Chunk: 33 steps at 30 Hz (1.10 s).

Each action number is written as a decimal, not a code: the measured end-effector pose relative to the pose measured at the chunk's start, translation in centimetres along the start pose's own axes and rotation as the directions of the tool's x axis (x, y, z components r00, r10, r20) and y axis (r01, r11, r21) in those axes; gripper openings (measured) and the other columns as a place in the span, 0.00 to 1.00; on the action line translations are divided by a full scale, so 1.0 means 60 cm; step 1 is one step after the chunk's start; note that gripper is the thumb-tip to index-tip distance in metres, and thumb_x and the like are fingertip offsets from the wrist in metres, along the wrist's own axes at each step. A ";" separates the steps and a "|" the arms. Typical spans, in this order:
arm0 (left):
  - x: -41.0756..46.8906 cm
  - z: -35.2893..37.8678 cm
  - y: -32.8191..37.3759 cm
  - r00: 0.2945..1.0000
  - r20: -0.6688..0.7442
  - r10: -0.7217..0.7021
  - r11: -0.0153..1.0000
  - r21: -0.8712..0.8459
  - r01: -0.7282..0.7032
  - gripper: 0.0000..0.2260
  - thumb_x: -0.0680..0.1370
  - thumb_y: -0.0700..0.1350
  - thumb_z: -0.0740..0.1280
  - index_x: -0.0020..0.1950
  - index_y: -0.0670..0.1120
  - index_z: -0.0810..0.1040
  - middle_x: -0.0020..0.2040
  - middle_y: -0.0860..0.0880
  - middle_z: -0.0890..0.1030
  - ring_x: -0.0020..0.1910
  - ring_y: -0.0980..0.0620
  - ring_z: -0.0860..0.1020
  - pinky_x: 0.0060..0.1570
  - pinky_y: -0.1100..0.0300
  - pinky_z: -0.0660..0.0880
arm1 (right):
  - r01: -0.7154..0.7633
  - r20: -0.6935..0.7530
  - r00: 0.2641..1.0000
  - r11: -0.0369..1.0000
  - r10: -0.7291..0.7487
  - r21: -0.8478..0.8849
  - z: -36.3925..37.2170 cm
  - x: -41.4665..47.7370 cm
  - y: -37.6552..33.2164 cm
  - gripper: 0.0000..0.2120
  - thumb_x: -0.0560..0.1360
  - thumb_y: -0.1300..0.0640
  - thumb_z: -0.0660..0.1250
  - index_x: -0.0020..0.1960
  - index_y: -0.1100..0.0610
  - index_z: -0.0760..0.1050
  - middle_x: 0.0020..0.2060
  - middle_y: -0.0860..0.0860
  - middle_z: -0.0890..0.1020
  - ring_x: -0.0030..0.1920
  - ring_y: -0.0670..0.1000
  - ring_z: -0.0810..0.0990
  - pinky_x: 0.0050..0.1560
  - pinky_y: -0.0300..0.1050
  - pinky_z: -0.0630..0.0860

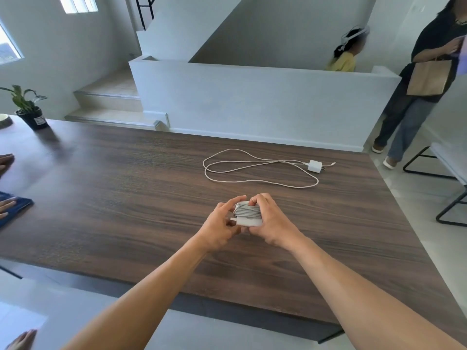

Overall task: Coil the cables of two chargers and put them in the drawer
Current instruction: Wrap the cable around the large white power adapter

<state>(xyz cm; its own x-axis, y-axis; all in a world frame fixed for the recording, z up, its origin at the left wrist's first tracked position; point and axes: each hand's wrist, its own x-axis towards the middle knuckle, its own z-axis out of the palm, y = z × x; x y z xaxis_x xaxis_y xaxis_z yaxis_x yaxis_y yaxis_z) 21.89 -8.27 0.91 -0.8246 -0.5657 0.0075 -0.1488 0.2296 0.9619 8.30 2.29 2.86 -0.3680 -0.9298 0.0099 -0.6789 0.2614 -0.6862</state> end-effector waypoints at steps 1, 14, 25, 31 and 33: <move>0.000 -0.001 -0.001 1.000 -0.003 0.010 0.999 0.033 -0.010 0.33 0.70 0.33 0.74 0.62 0.65 0.69 0.56 0.47 0.69 0.52 0.48 0.80 0.57 0.55 0.78 | 0.010 0.007 1.000 1.000 -0.010 -0.012 -0.001 0.000 0.000 0.24 0.67 0.57 0.75 0.57 0.52 0.65 0.58 0.46 0.66 0.56 0.46 0.68 0.55 0.36 0.65; 0.002 -0.017 -0.028 0.999 -0.032 0.039 0.976 0.215 -0.031 0.32 0.67 0.41 0.77 0.60 0.70 0.70 0.57 0.51 0.71 0.56 0.50 0.78 0.57 0.54 0.78 | 0.112 0.016 0.994 0.993 -0.112 -0.019 0.011 -0.002 0.009 0.27 0.67 0.60 0.71 0.62 0.48 0.64 0.58 0.46 0.69 0.59 0.46 0.70 0.59 0.40 0.69; -0.005 -0.017 -0.037 0.996 -0.034 0.085 0.966 0.247 -0.074 0.30 0.66 0.39 0.78 0.61 0.61 0.72 0.57 0.52 0.74 0.50 0.56 0.78 0.47 0.69 0.75 | 0.056 0.054 0.997 0.998 -0.055 -0.019 0.026 0.005 0.009 0.25 0.66 0.59 0.74 0.59 0.49 0.67 0.58 0.47 0.68 0.59 0.48 0.70 0.59 0.41 0.69; -0.005 -0.030 -0.045 0.997 0.004 0.079 0.932 0.356 -0.075 0.30 0.66 0.44 0.77 0.65 0.58 0.72 0.56 0.55 0.74 0.50 0.62 0.76 0.51 0.72 0.71 | 0.034 0.084 0.996 0.999 -0.034 -0.003 0.038 0.004 0.013 0.27 0.67 0.56 0.74 0.59 0.49 0.63 0.58 0.47 0.68 0.59 0.48 0.70 0.58 0.40 0.69; -0.007 -0.039 -0.049 0.997 0.020 0.079 0.919 0.385 -0.081 0.29 0.66 0.45 0.77 0.65 0.57 0.72 0.55 0.54 0.76 0.51 0.62 0.76 0.53 0.71 0.71 | 0.016 0.081 0.997 0.999 -0.019 0.042 0.046 0.003 0.014 0.32 0.66 0.55 0.75 0.63 0.49 0.60 0.59 0.48 0.69 0.58 0.48 0.71 0.59 0.40 0.69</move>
<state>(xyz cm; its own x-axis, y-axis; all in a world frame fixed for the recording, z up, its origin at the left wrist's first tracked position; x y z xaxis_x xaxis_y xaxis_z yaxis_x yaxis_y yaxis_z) 23.95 -10.56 -1.30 -0.8446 -0.5296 0.0783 -0.2803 0.5620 0.7782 9.45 1.63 0.28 -0.3019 -0.9527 -0.0359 -0.6573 0.2353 -0.7160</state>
